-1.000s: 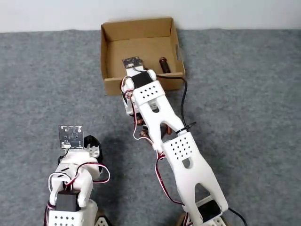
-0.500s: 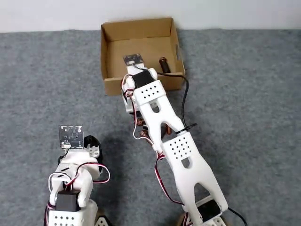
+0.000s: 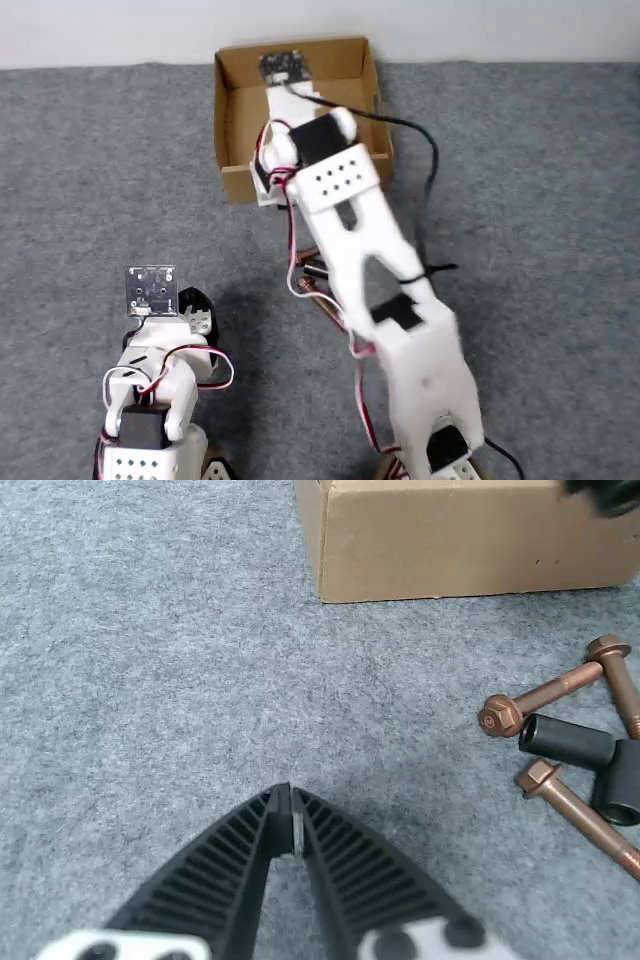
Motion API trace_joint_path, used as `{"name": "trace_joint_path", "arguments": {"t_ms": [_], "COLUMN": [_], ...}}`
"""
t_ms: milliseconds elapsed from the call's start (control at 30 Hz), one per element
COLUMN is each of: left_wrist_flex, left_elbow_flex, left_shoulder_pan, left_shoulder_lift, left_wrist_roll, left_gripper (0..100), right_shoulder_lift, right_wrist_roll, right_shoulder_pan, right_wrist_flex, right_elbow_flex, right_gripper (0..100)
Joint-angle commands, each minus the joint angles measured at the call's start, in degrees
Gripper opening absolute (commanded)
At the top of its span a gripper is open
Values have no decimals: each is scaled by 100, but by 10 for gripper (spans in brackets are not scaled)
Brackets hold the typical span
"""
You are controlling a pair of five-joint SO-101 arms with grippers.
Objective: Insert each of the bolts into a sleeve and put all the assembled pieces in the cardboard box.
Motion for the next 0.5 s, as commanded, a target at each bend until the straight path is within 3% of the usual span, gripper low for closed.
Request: {"name": "trace_joint_path", "arguments": {"t_ms": [0,200,467], "left_wrist_flex": [18,26,-26], "left_elbow_flex": [-13,-13,-13], "left_shoulder_pan": [-9,0,44], "left_shoulder_lift": [0,0,-53], "left_wrist_roll": [-79,-79,-79], "left_gripper": [5,5,5], "right_shoulder_lift": [-1763,-3846,-6316], "right_wrist_roll": [-325,-580,-571], "right_shoulder_pan": [251,629,1130], "right_wrist_flex": [242,-92,-1270], "right_elbow_flex": [1829,4141,7200], "right_gripper": [8,8,8]}}
